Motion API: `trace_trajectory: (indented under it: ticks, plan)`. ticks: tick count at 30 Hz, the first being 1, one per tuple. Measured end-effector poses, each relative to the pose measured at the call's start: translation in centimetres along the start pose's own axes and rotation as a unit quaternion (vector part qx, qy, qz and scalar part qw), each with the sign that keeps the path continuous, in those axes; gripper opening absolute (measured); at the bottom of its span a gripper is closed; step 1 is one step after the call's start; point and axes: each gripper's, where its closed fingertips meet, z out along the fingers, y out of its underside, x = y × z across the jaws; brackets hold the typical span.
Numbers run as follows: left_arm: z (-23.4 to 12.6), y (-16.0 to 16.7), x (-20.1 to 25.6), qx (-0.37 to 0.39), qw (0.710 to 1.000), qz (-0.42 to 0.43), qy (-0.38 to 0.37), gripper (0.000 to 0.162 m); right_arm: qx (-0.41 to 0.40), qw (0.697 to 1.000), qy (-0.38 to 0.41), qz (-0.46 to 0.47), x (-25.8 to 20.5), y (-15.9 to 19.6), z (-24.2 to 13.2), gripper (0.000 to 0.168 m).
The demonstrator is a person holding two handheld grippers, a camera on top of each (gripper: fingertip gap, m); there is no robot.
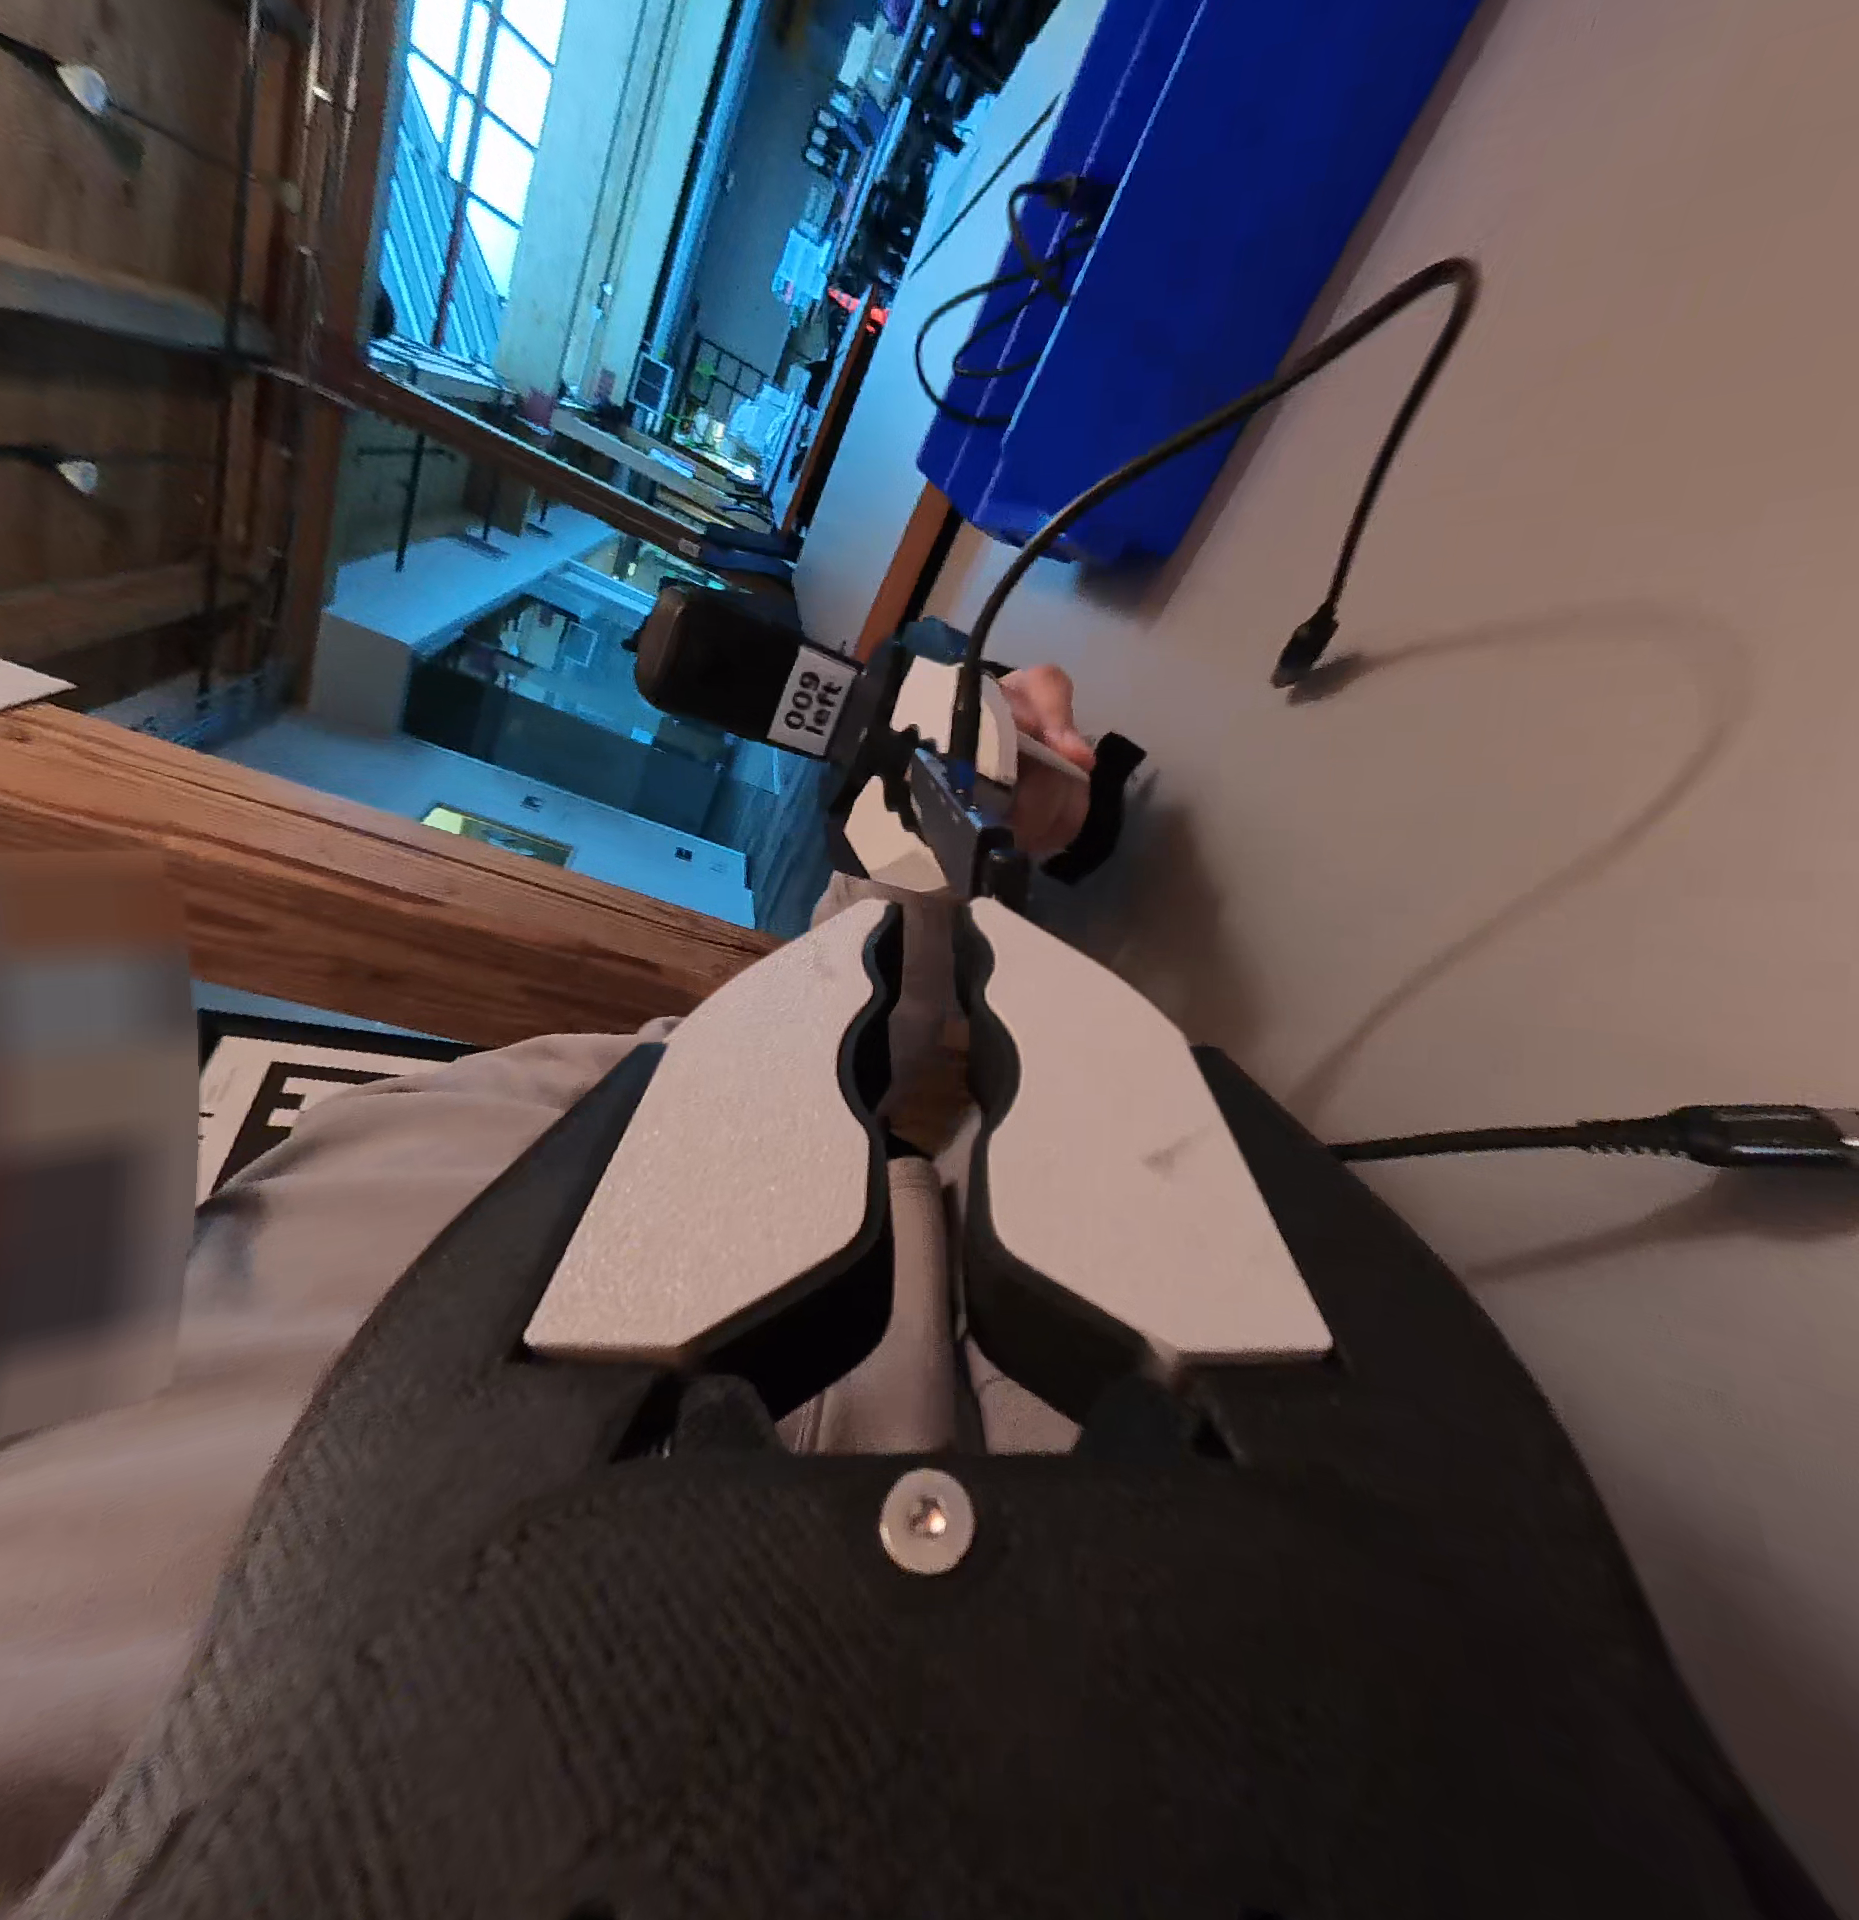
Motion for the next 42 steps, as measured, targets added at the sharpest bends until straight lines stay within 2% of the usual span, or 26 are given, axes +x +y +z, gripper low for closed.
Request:
trace_trajectory:
  ticks: [3, 5, 6, 9, 10, 16, 21, 26, 42]
  plan:
    - [-0.1, 0.1, -0.1, -0.002, 1.0, -0.001, 0.001, 0.023, -0.016, 1.0, 0.019, -0.009, 0.7, 0.3, -0.2, 0.016]
    - [-0.1, 0.1, 0.0, 0.002, 1.0, -0.004, 0.005, 0.023, -0.034, 0.997, 0.066, -0.021, 2.1, 0.9, -0.2, 0.037]
    - [0.0, 0.1, 0.0, 0.002, 1.0, -0.004, 0.008, 0.023, -0.042, 0.997, 0.065, -0.026, 2.2, 1.2, 0.0, 0.034]
    - [0.2, 0.2, 0.4, -0.005, 1.0, 0.004, 0.016, 0.023, -0.02, 0.999, 0.034, -0.012, 1.4, 0.8, 0.4, 0.009]
    - [0.2, 0.3, 0.4, -0.006, 1.0, 0.004, 0.016, 0.023, -0.018, 0.999, 0.036, -0.009, 1.6, 0.7, 0.5, 0.008]
    - [-0.1, 0.6, 0.1, -0.005, 1.0, -0.002, 0.015, 0.023, -0.025, 0.999, 0.038, -0.017, 1.9, 0.7, 0.9, 0.008]
    - [0.0, 0.9, -0.1, -0.008, 1.0, -0.001, 0.011, 0.022, -0.062, 0.99, 0.069, -0.108, 2.4, 0.8, 0.8, 0.009]
    - [-0.2, 0.4, -0.2, -0.012, 0.999, 0.036, -0.006, 0.023, -0.07, 0.991, 0.056, -0.104, 1.8, 0.6, 0.8, 0.009]
    - [0.6, 0.2, 0.3, -0.029, 0.999, 0.032, -0.004, 0.022, -0.015, 0.998, 0.025, -0.061, 1.6, 0.8, -0.3, 0.009]
